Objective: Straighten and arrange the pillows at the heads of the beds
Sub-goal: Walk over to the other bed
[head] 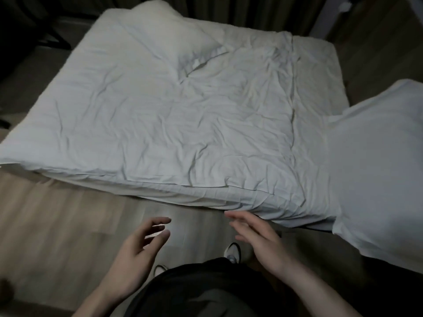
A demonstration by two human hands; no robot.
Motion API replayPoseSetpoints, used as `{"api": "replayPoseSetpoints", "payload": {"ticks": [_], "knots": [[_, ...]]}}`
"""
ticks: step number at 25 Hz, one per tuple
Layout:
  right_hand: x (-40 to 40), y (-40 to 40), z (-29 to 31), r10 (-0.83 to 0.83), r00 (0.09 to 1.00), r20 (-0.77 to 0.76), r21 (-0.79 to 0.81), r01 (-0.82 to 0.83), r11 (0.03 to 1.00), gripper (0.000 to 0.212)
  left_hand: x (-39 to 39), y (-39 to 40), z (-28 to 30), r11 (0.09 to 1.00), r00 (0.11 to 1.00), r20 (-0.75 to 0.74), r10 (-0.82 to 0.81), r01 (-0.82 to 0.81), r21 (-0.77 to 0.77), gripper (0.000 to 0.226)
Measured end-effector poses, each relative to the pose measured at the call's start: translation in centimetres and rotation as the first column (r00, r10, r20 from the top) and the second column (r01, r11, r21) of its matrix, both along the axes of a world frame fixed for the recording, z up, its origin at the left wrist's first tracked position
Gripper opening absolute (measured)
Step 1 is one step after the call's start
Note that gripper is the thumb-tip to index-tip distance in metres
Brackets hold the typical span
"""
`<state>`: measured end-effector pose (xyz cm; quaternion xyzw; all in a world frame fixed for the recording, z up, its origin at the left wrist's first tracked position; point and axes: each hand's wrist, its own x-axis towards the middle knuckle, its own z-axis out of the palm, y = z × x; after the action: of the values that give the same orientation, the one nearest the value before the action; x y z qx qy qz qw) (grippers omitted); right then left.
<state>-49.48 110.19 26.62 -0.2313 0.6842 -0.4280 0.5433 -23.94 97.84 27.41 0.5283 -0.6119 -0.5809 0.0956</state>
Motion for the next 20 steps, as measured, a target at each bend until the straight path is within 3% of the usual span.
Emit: {"api": "replayPoseSetpoints", "payload": {"ticks": [10,15,20], "knots": [[19.2,-9.3,-1.0,0.158,0.986,-0.052,0.011,-0.158,0.987,0.027,20.6,-7.9,-1.9,0.992,0.992,-0.012,0.123,-0.123,0.021,0.022],[22.5,-12.6,-0.7,0.085,0.995,-0.052,-0.001,-0.085,0.996,0.028,23.0,-14.3,-1.7,0.992,0.990,-0.056,0.128,-0.129,-0.018,0.022],[23.6,-20.8,-1.8,0.067,0.997,-0.025,0.030,-0.066,0.997,0.030,23.3,-21.2,-1.8,0.991,0.990,-0.059,0.125,-0.127,-0.031,0.023]]}}
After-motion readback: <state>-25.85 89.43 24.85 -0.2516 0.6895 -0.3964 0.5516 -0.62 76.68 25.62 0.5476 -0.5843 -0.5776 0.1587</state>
